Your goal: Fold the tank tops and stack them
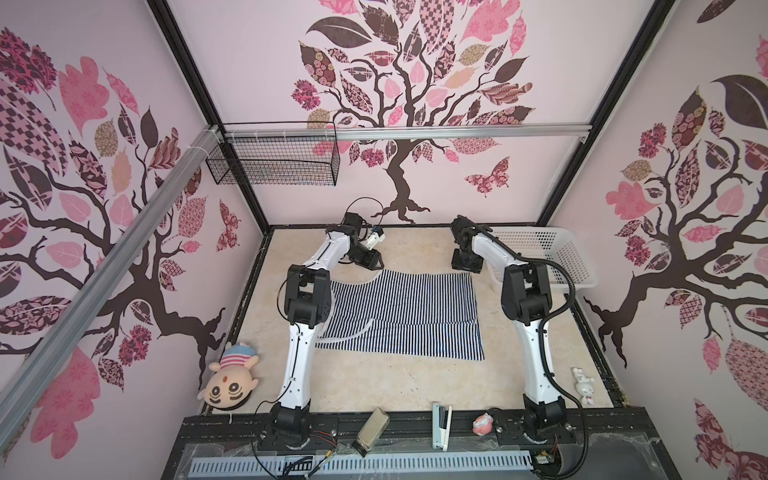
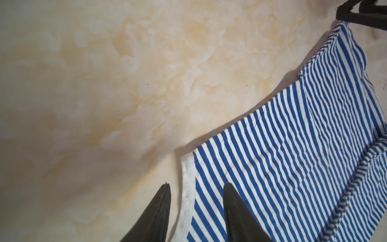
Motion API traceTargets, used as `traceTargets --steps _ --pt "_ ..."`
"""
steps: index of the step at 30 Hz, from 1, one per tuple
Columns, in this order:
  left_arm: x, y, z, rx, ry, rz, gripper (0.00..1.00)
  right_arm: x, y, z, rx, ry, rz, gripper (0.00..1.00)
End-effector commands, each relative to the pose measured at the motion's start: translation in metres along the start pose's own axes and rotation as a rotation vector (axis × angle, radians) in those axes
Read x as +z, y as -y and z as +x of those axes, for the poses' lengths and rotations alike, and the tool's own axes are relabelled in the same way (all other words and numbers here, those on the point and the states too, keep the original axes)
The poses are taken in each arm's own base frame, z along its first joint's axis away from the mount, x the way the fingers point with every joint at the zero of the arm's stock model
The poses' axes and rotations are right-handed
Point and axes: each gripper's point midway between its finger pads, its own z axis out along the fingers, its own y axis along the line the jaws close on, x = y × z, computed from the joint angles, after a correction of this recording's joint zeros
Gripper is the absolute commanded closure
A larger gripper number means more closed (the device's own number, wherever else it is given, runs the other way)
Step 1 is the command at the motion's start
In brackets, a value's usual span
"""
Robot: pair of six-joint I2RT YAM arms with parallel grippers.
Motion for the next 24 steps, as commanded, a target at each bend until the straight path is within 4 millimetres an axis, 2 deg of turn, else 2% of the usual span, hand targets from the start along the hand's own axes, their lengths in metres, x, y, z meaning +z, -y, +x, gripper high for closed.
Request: traceTargets --steps 1,7,12,17,24 --pt "0.005 0.002 -0.003 -0.015 0.002 0.017 0.55 0.008 0.004 0.016 -0.016 -0.055 0.011 0.45" --pt "0.014 -0.003 -0.007 -0.032 0.008 0.001 0.54 0.017 0.002 0.023 -0.019 -0.071 -0.005 0.46" --pt "0.016 -0.010 -0.012 -0.046 0.012 -0.038 0.54 0.016 -0.003 0.020 -0.020 -0.066 -0.024 0.59" --pt "0.024 -0.005 -0.005 -0.032 -0.040 -0.036 0.54 0.013 -0.004 0.018 -0.028 -0.064 -0.030 0.69" --pt "0.032 -0.003 0.000 -0.015 -0.084 -0.064 0.55 0.007 -0.007 0.018 -0.029 -0.063 -0.052 0.79"
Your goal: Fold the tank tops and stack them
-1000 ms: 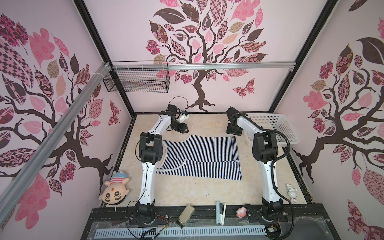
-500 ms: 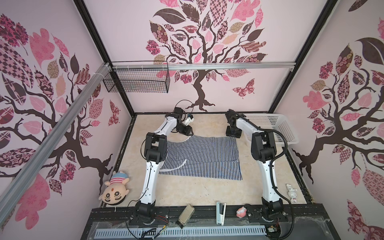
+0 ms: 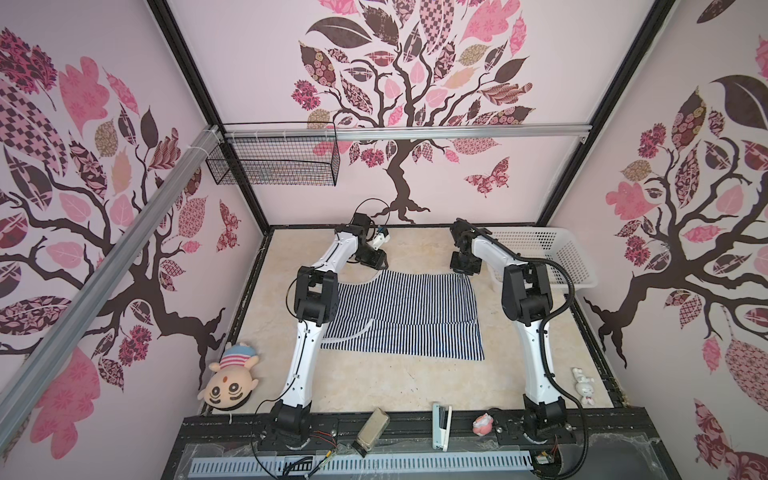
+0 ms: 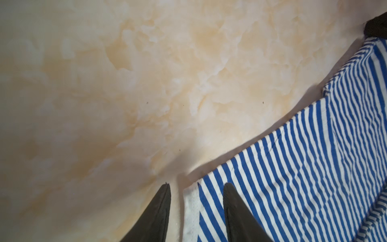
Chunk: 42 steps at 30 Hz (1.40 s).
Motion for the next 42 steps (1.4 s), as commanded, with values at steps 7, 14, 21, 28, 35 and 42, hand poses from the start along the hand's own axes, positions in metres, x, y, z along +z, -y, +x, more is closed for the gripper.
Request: traceTargets --steps 7,14,21,28,35,42 --pt "0.013 -0.002 0.015 0.016 -0.087 -0.044 0.59 -0.006 0.003 0.007 -0.012 -0.032 0.003 0.86" --pt "0.007 0.001 0.015 0.019 -0.075 -0.044 0.82 -0.016 0.004 0.004 -0.015 -0.016 0.001 0.98" --pt "-0.010 0.006 0.009 0.029 -0.031 -0.047 0.91 -0.032 0.006 0.002 0.000 0.010 -0.020 1.00" --pt "-0.038 0.016 0.003 0.023 0.026 -0.042 0.93 -0.065 0.018 0.010 0.027 0.080 -0.059 1.00" --pt "-0.054 0.028 0.006 0.019 0.049 -0.022 0.93 -0.078 0.026 0.030 0.025 0.075 -0.096 1.00" --pt "-0.063 0.037 0.020 0.007 0.031 -0.008 0.93 -0.088 0.035 0.052 0.031 0.067 -0.131 1.00"
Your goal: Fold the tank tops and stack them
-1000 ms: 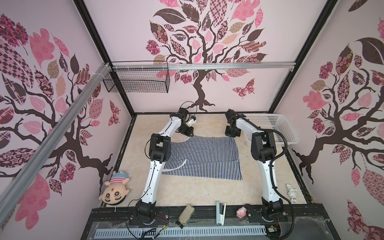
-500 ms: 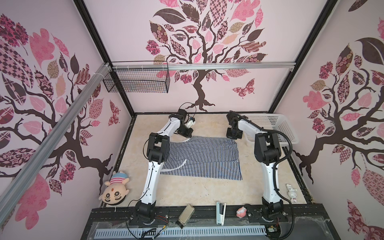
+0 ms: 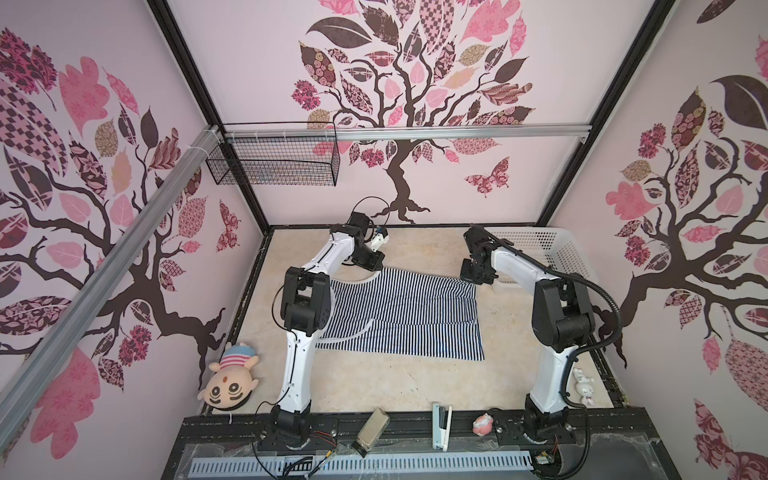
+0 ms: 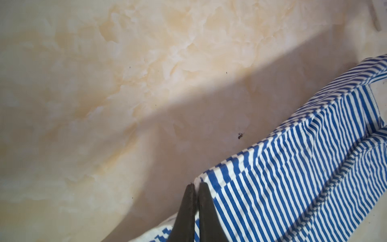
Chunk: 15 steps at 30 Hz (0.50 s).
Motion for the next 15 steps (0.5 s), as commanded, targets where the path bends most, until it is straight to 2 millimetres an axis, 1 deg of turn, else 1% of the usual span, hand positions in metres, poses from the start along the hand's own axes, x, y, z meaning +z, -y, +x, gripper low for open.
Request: traceTargets --steps 1,3,8,11,15 --pt "-0.016 0.006 0.002 -0.006 0.020 0.004 0.93 -0.024 0.000 0.001 0.016 0.034 -0.047 1.00" --pt "-0.017 0.011 0.013 -0.014 0.004 0.010 0.94 -0.029 0.001 0.006 0.014 0.034 -0.057 1.00" --pt "-0.026 0.024 0.028 -0.008 0.006 0.019 0.94 -0.040 0.005 0.017 0.012 0.041 -0.076 1.00" --pt "-0.031 0.030 0.037 0.000 0.008 0.019 0.94 -0.044 0.006 0.025 0.013 0.036 -0.089 1.00" --pt "-0.032 0.035 0.052 -0.006 -0.010 0.023 0.94 -0.045 0.007 0.037 0.008 0.028 -0.096 1.00"
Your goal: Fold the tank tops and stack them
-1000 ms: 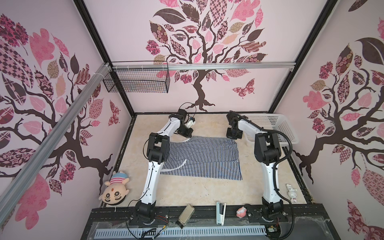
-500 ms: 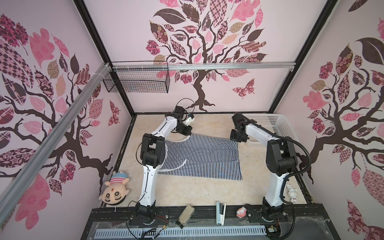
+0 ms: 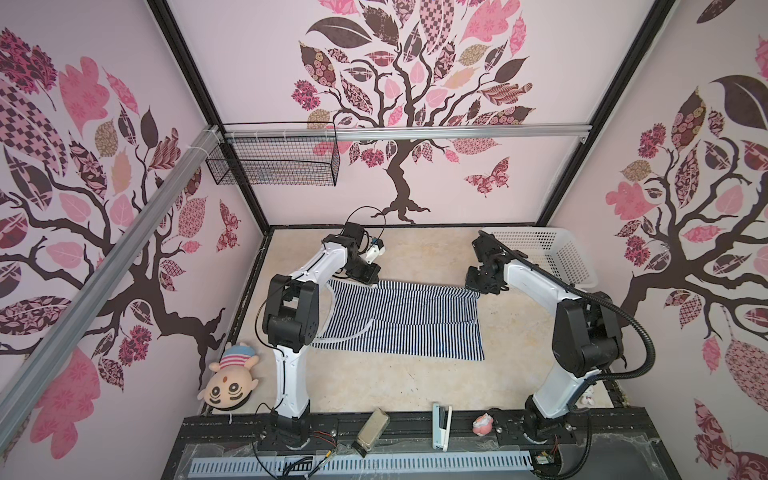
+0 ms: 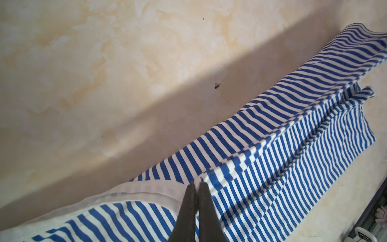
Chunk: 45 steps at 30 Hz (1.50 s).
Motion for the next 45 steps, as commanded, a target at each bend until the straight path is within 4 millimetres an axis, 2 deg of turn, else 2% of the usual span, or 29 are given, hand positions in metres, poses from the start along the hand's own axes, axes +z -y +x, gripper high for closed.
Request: traceTargets --steps 1,10,22,31,36,41,42,45 --pt "-0.004 0.004 0.007 0.011 0.009 0.002 0.94 -0.009 -0.001 0.008 0.007 0.004 -0.010 1.00" --pt "0.000 0.010 0.039 0.008 -0.032 0.011 0.94 -0.004 0.006 0.035 0.003 -0.018 -0.011 1.00" --pt "0.018 0.017 0.066 0.009 -0.115 0.024 0.94 0.010 0.017 0.054 0.001 -0.056 0.012 1.00" --pt "0.020 0.020 0.080 0.017 -0.135 0.013 0.94 0.017 0.023 0.065 0.000 -0.072 0.026 1.00" --pt "0.025 0.015 0.085 0.018 -0.152 -0.024 0.87 0.023 0.027 0.075 0.002 -0.089 0.032 1.00" --pt "0.024 0.013 0.089 0.022 -0.162 -0.039 0.80 0.017 0.026 0.077 0.003 -0.086 0.012 1.00" --pt "0.023 0.012 0.090 0.026 -0.165 -0.048 0.80 0.014 0.026 0.077 0.004 -0.086 0.005 0.92" --pt "0.017 0.010 0.092 0.043 -0.161 -0.077 0.79 0.004 0.023 0.076 0.005 -0.077 -0.018 0.82"
